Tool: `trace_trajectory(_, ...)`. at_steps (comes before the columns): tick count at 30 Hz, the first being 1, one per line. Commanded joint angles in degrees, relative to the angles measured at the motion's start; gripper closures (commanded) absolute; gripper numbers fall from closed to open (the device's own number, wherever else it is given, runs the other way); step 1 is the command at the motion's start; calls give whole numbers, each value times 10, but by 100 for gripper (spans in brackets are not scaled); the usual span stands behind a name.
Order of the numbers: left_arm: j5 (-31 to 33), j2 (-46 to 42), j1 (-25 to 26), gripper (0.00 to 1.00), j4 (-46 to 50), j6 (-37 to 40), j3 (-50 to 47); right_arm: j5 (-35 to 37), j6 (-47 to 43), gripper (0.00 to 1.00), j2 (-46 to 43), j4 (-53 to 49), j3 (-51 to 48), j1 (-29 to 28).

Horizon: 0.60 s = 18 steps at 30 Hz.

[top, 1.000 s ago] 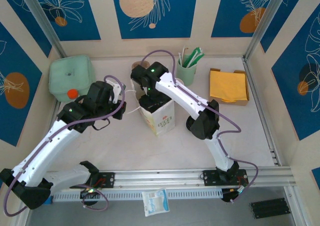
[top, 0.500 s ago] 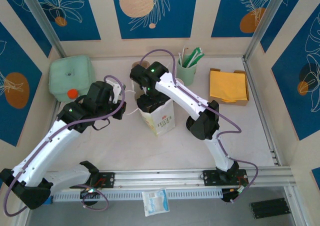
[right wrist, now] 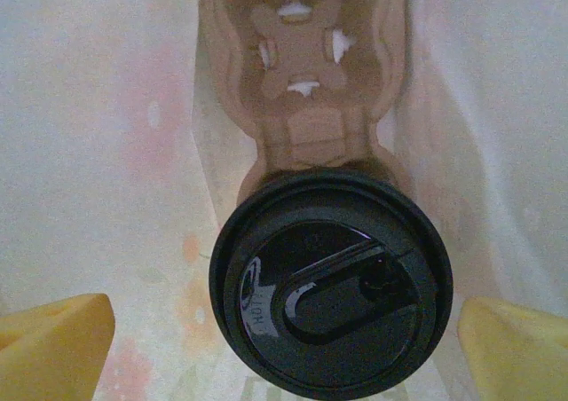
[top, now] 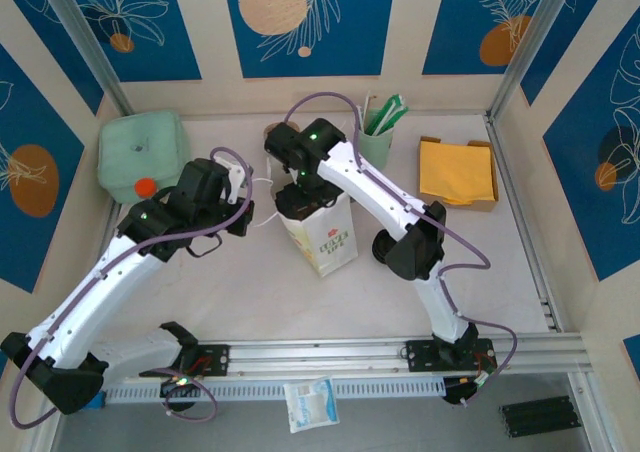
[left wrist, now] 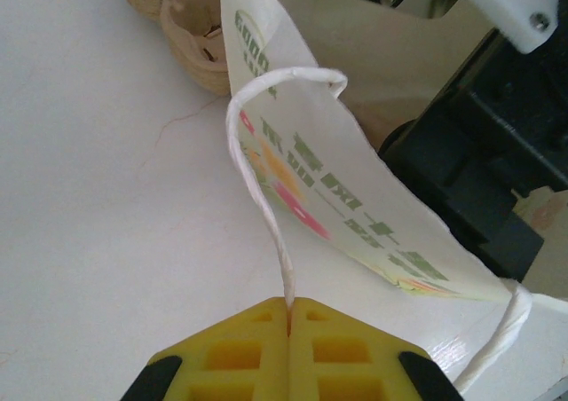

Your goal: Pack the takeout coffee

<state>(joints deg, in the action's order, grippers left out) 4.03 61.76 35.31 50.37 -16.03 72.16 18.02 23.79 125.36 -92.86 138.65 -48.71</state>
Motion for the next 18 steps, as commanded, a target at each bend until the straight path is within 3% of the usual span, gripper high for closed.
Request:
trace_trajectory(1, -13, 6, -4, 100, 5, 1, 20, -6, 10, 1, -27, -42, -2, 3)
trace_trajectory(18, -16, 13, -4, 100, 4, 5, 40, -39, 14, 1, -54, 21, -90, 26)
